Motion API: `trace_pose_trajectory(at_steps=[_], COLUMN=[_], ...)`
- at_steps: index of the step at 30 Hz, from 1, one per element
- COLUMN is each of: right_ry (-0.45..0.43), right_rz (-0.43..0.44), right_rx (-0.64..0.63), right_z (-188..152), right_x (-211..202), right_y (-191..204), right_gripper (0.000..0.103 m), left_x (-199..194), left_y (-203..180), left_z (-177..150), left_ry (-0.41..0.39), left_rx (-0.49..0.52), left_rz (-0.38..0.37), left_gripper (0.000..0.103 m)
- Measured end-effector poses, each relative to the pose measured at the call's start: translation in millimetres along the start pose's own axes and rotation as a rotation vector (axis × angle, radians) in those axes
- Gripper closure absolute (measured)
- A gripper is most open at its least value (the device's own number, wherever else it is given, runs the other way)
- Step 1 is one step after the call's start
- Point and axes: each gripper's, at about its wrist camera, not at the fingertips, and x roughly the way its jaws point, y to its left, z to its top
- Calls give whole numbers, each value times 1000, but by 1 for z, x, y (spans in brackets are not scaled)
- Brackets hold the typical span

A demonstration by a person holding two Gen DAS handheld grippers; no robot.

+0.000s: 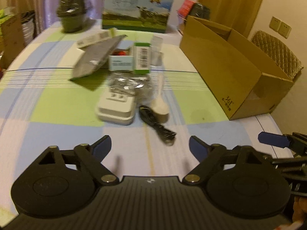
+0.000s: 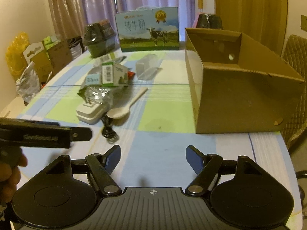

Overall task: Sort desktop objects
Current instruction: 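Grasp the black cable with the left tool while the right tool grasps the white spoon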

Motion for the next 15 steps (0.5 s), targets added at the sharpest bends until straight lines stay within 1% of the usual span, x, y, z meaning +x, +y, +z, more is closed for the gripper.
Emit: trace_pose_trajectory(at_steps=[5, 8, 10, 12, 13, 15], right_ry=[19, 25, 31, 39, 42, 45], right_rz=[-35, -50, -48, -37, -30, -10], right_rx=[-3, 4, 4, 2, -1, -13], right_z=[-3, -4, -5, -6, -6, -5], right_x=[15, 21, 25, 29, 31, 35], right_y=[-15, -23, -25, -24, -23, -19], right_gripper=[30, 30, 30, 30, 30, 30], left_x=[31, 48, 57, 58, 57, 55], left_y=[-14, -18, -18, -18, -16, -7], left_z=[6, 7, 8, 8, 9, 8], left_ry=[20, 48, 74, 69, 69, 73], left_rx=[26, 39, 48, 71, 79, 74], left_rz=[-29, -21, -12, 14, 24, 45], left_gripper=[31, 41, 52, 69, 74, 89])
